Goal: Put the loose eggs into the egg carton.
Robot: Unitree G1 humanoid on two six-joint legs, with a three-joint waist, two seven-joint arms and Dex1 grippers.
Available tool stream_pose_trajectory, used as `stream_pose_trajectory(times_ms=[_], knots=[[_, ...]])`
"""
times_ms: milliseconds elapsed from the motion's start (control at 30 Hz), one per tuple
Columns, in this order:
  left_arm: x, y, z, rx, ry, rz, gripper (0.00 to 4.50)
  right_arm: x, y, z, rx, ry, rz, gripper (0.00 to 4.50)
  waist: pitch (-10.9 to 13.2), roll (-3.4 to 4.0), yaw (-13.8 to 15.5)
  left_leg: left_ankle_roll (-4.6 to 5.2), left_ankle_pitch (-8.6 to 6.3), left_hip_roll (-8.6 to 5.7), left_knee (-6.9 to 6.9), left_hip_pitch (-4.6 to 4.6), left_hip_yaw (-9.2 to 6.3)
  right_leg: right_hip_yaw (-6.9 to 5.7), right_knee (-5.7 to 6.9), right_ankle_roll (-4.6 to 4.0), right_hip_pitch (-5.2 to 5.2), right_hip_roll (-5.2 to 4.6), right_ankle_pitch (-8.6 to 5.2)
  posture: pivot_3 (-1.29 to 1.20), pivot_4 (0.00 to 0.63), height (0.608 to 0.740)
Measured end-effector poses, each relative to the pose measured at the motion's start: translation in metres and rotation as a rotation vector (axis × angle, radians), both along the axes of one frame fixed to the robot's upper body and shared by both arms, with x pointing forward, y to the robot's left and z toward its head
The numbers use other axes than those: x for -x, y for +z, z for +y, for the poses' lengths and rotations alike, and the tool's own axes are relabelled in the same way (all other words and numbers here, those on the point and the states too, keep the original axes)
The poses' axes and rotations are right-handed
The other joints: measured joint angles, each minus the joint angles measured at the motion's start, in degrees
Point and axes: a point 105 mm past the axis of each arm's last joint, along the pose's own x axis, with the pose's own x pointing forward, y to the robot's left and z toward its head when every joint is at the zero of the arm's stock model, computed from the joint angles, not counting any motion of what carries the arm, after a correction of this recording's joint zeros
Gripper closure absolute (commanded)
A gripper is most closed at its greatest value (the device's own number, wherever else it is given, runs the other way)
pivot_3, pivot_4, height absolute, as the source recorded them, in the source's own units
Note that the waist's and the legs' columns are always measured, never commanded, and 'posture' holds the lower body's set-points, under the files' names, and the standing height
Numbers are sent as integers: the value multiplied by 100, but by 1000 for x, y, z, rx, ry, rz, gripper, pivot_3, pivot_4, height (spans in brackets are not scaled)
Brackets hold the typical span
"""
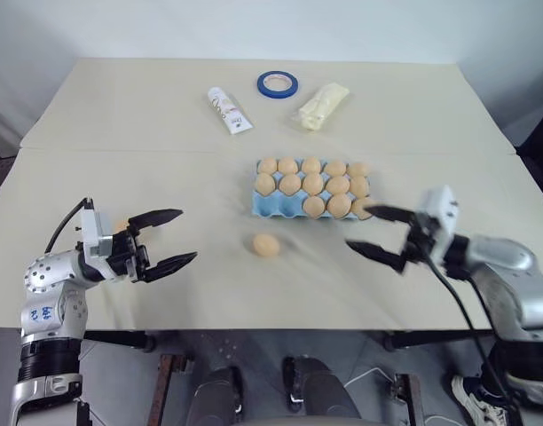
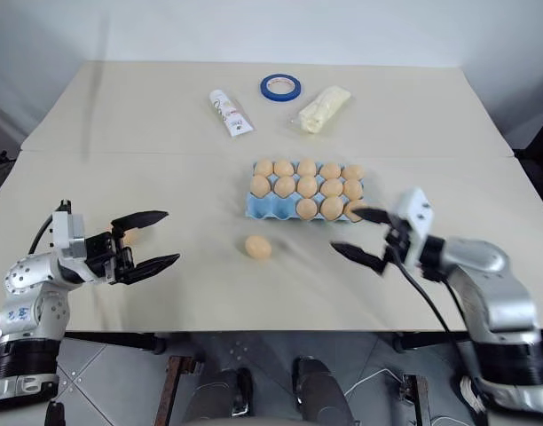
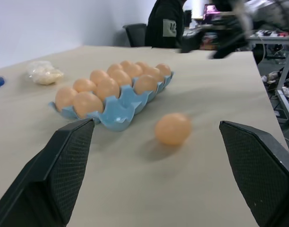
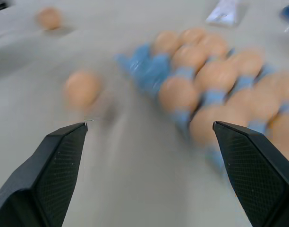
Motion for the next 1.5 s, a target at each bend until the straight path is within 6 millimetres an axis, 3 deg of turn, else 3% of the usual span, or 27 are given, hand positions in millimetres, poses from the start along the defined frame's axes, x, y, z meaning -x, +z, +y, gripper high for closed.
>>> stream_pose_trajectory(times_ms=[267,533,767,1000,1233,1367,1500], knots=[[7,-4,6,-2,25,14,0,17,9,-6,-20,58,1,46,0,-1,25,0,4,-1,3,54,0,5,6,-3,52,-5,2,0,150,740],[7,2,4,-6,27,-2,0,15,12,-4,-39,44,-15,46,0,-1,25,-3,2,-1,-10,52,0,5,-3,-3,46,-5,1,0,150,740],[-2,14,-37,32,-30,-46,0,12,13,6,-88,38,-33,46,0,-1,45,-2,3,-3,-5,50,0,5,-3,0,49,-4,2,0,150,740],[-6,7,-88,31,-58,-37,0,31,8,7,-191,79,-25,46,0,-1,72,-2,0,-3,-5,46,3,10,-7,8,49,2,1,0,150,740],[-12,-15,-111,3,-23,18,0,34,13,3,-219,79,-48,46,0,0,36,1,6,-4,1,58,5,17,4,9,55,7,3,0,150,740],[-26,-34,-122,-13,43,67,0,33,14,3,-222,73,-54,46,1,-1,57,2,6,-6,5,55,5,19,2,12,56,6,5,0,150,740],[-40,-36,-133,-46,78,41,0,32,14,3,-223,61,-68,46,1,-1,90,2,5,-6,3,55,5,19,-1,13,56,7,5,0,150,740]])
